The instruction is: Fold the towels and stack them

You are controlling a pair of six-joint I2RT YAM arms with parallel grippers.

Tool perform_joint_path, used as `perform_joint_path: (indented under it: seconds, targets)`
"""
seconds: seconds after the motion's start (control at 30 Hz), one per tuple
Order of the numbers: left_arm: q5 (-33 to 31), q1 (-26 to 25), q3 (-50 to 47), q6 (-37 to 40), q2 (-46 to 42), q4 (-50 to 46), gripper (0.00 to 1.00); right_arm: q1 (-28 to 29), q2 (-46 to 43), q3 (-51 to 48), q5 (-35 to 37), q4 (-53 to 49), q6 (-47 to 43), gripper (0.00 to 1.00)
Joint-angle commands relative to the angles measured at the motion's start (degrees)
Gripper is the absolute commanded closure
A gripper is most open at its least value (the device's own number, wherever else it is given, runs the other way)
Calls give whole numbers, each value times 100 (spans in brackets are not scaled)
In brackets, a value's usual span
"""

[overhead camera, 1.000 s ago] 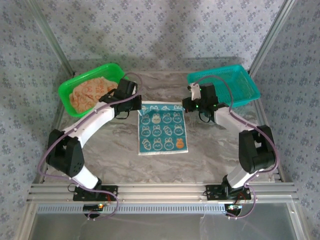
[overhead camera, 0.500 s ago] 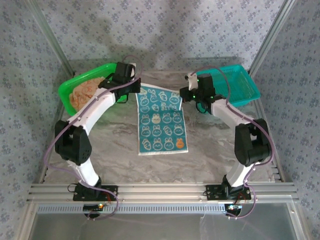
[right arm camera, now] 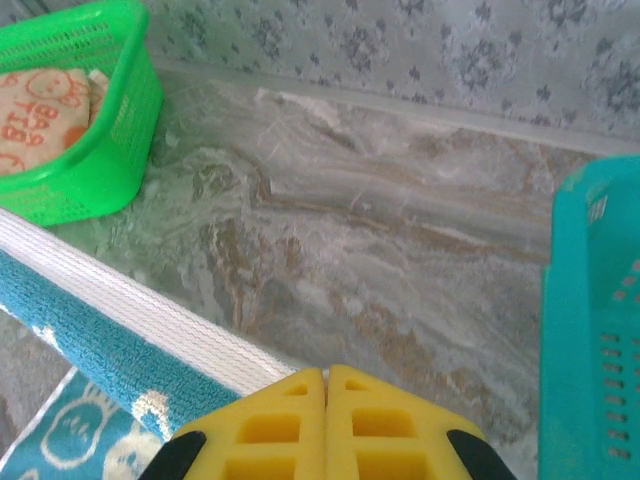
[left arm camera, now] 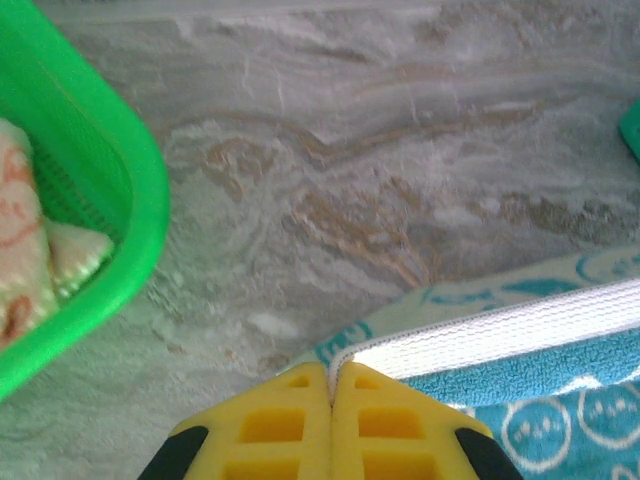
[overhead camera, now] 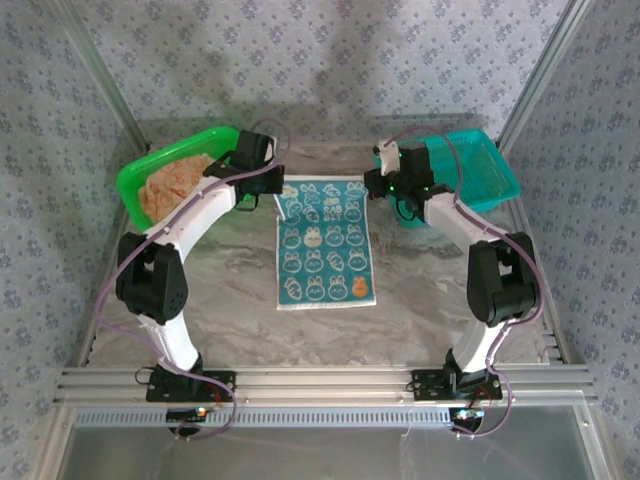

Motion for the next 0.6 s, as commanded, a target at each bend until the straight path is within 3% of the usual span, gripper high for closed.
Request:
perform_joint_path:
  seconds: [0.0, 0.57]
  targets:
    - [-34, 46, -345, -14, -507, -73, 100, -31, -551, -557, 284, -37, -138, 100]
    - [-316, -812, -2190, -863, -1804, -109, 100, 543, -2158, -2420, 781, -258, 159, 100]
